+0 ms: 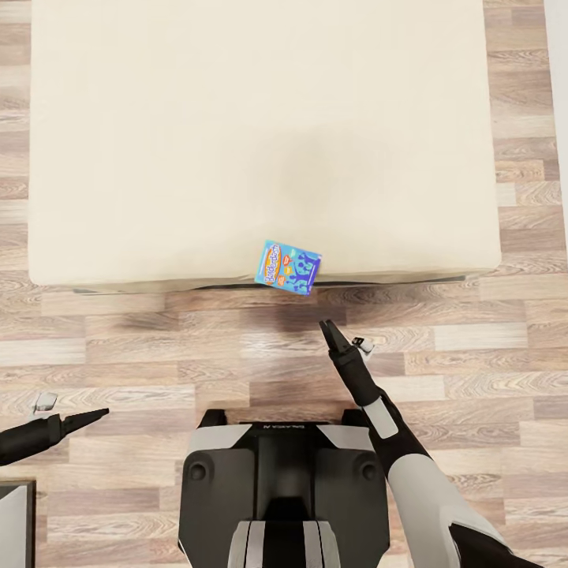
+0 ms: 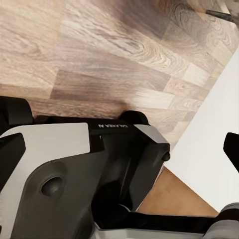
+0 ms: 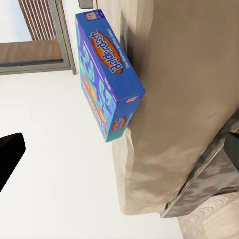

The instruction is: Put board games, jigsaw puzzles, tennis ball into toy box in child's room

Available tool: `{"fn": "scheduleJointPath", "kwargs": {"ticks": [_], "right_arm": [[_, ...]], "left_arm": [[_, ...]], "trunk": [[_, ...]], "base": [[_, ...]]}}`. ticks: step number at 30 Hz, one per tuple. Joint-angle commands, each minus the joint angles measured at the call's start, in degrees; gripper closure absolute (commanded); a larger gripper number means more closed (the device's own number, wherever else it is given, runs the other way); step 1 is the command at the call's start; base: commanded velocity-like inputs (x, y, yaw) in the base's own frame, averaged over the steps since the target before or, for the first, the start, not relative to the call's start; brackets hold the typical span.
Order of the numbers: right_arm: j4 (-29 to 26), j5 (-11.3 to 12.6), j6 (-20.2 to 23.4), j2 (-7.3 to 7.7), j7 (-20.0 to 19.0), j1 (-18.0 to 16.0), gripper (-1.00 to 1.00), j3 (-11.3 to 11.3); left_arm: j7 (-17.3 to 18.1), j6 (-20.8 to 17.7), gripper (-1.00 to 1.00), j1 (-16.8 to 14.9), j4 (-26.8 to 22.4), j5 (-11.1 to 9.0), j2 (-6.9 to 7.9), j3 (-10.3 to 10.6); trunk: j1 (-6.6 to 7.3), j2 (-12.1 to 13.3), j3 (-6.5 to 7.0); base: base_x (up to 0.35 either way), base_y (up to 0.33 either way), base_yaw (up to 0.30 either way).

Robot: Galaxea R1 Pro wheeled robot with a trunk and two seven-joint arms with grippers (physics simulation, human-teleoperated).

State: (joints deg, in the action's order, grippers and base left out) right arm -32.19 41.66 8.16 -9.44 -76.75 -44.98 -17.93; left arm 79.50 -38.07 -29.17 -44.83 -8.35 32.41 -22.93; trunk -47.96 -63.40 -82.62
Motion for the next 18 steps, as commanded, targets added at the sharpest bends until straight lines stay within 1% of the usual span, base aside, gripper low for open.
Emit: {"fn": "scheduleJointPath", "kwargs": {"ticks": [1, 15, 18], "right_arm": [[0.0, -0.1, 0.6, -0.10, -0.2, 0.0, -1.00, -0.3], [-0.1, -0.1, 0.7, -0.42, -0.4, 0.0, -1.00, -0.2], [-0.1, -0.2, 0.7, -0.45, -0.4, 0.0, -1.00, -0.2]], "left_arm": [[0.2, -0.6, -1.00, 0.0, 0.0, -0.1, 0.01, 0.0], [0.2, -0.7, -1.00, 0.0, 0.0, -0.1, 0.02, 0.0], [0.2, -0.7, -1.00, 0.0, 0.0, -0.1, 0.02, 0.0]], "trunk": [[-0.01, 0.0, -0.02], [-0.01, 0.0, -0.02], [-0.01, 0.0, -0.02]], "base": [[0.000, 0.000, 0.000], [0.001, 0.001, 0.000], [0.059, 0.044, 0.000]]}}
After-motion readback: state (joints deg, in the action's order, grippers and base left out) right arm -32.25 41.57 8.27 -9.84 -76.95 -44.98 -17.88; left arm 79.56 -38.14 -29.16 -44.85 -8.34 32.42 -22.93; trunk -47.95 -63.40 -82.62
